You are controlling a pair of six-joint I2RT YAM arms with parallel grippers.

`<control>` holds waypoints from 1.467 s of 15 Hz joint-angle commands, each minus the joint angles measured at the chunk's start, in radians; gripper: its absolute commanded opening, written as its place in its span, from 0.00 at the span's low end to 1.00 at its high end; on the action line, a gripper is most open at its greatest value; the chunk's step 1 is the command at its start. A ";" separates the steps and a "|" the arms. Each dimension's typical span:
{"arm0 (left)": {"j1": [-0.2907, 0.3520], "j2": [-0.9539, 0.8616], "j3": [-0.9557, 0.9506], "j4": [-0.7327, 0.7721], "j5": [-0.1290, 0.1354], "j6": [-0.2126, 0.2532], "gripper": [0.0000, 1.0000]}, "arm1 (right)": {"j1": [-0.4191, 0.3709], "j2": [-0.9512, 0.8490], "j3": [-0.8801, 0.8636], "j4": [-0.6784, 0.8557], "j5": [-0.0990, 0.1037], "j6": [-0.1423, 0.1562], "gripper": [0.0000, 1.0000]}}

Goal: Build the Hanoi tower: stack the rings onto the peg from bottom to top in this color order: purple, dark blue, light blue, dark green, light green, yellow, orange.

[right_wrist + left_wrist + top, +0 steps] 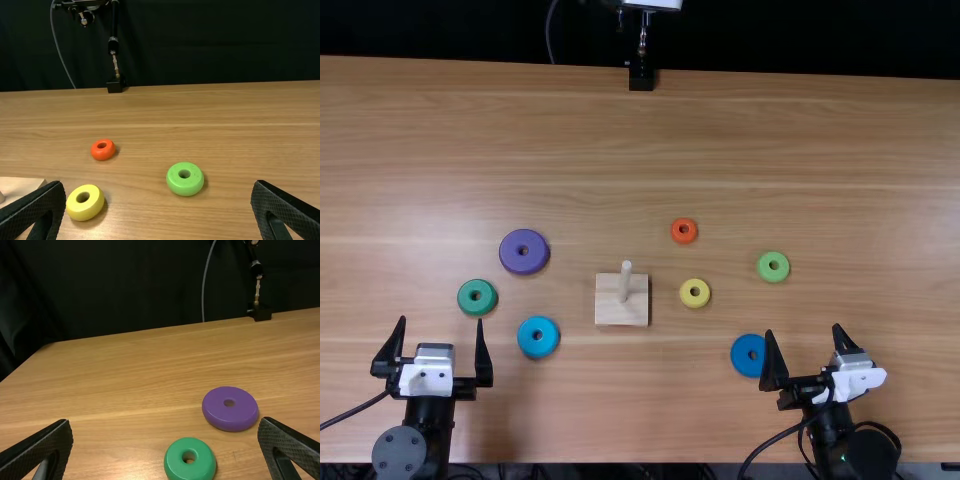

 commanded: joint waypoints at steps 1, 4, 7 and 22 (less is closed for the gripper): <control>-0.001 -0.011 -0.022 -0.005 -0.003 0.002 1.00 | -0.007 -0.012 -0.021 0.001 -0.002 0.001 1.00; -0.001 -0.011 -0.022 -0.005 -0.003 0.004 1.00 | -0.007 -0.012 -0.021 0.001 -0.002 0.001 1.00; -0.001 -0.011 -0.022 -0.005 -0.003 0.004 1.00 | -0.007 -0.012 -0.021 0.001 -0.002 0.001 1.00; -0.001 -0.011 0.145 -0.007 -0.006 0.002 1.00 | -0.007 -0.012 -0.021 0.001 -0.002 0.001 1.00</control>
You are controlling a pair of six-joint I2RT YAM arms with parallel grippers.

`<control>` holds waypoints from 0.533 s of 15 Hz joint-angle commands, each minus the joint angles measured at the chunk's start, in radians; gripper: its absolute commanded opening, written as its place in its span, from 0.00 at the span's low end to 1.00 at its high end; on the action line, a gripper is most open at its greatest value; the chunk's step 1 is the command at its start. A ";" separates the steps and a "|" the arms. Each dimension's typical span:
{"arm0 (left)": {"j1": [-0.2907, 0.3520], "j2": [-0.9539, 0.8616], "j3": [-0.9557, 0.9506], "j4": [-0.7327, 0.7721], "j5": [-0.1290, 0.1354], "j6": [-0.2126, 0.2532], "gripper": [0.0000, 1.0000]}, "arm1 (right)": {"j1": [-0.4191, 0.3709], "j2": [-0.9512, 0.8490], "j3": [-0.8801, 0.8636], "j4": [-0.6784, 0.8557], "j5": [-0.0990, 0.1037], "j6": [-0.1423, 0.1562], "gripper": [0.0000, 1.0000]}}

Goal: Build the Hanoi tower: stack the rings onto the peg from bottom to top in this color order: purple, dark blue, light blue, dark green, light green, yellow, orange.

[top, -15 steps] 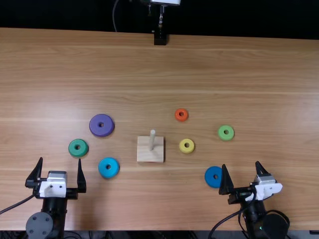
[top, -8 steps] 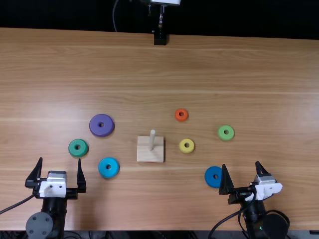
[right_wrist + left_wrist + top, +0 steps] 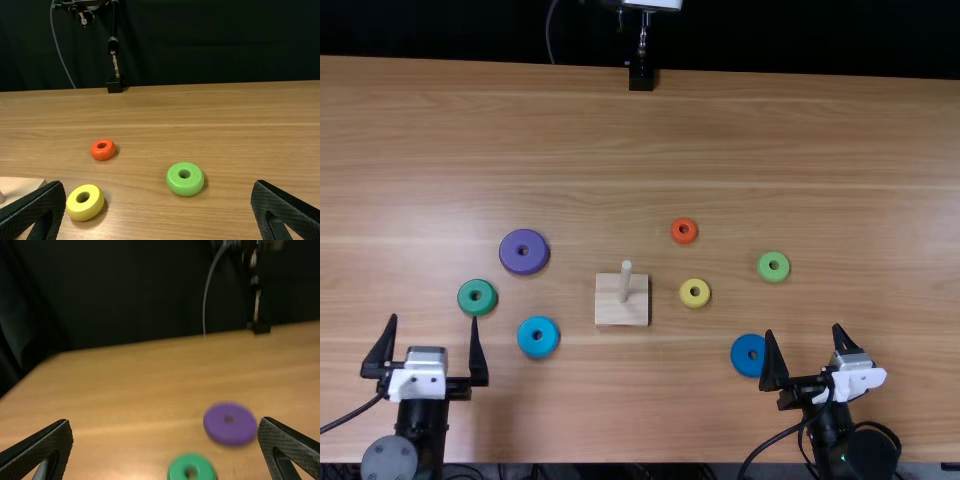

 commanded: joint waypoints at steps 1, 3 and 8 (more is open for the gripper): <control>-0.001 0.018 0.115 0.008 -0.007 0.003 1.00 | -0.007 -0.012 -0.021 0.001 -0.002 0.002 1.00; -0.003 0.164 0.229 -0.042 -0.007 0.004 1.00 | -0.007 -0.012 -0.021 0.001 -0.002 0.002 1.00; -0.011 0.518 0.422 -0.080 0.012 0.014 1.00 | -0.007 -0.012 -0.021 0.001 -0.002 0.002 1.00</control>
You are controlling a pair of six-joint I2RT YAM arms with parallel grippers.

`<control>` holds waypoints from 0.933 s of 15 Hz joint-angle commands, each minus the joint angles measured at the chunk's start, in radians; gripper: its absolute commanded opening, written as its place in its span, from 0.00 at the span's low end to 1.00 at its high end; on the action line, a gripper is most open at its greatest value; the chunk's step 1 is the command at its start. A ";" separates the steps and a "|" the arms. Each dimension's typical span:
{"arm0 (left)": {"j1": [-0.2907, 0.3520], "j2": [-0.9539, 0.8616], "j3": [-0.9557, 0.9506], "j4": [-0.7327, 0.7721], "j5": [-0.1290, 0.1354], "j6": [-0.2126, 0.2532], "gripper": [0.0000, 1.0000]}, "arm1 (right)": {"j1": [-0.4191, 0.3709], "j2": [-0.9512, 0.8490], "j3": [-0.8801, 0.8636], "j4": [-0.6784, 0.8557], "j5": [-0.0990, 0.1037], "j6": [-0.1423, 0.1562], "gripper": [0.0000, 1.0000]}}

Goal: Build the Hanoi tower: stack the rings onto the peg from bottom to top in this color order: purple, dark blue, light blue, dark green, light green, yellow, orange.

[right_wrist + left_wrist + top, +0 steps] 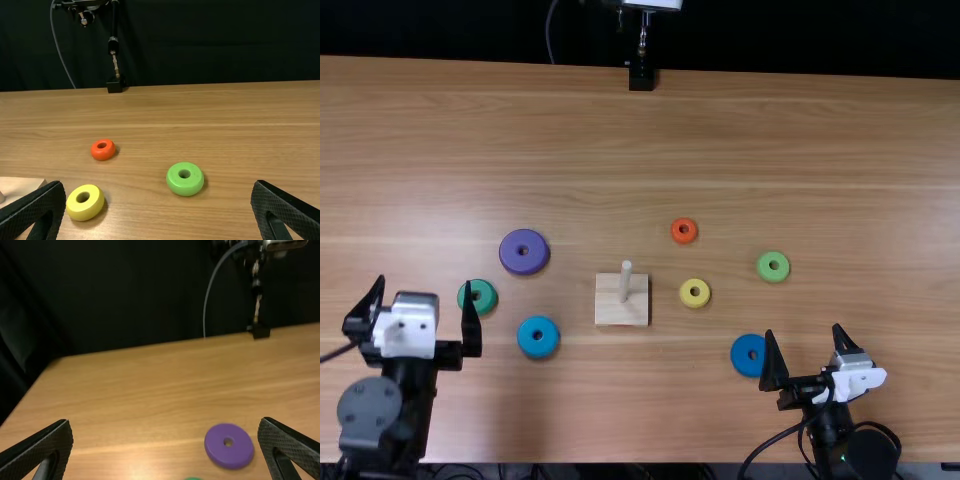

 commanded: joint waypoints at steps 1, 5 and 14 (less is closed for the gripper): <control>-0.041 0.114 0.070 0.008 0.011 0.013 1.00 | -0.007 -0.012 -0.020 0.000 -0.002 0.001 1.00; -0.161 0.291 0.211 0.006 0.000 0.011 1.00 | -0.007 -0.012 -0.021 0.000 -0.002 0.001 1.00; -0.176 0.237 0.220 -0.011 -0.051 0.015 1.00 | -0.007 -0.012 -0.021 0.000 -0.002 0.001 1.00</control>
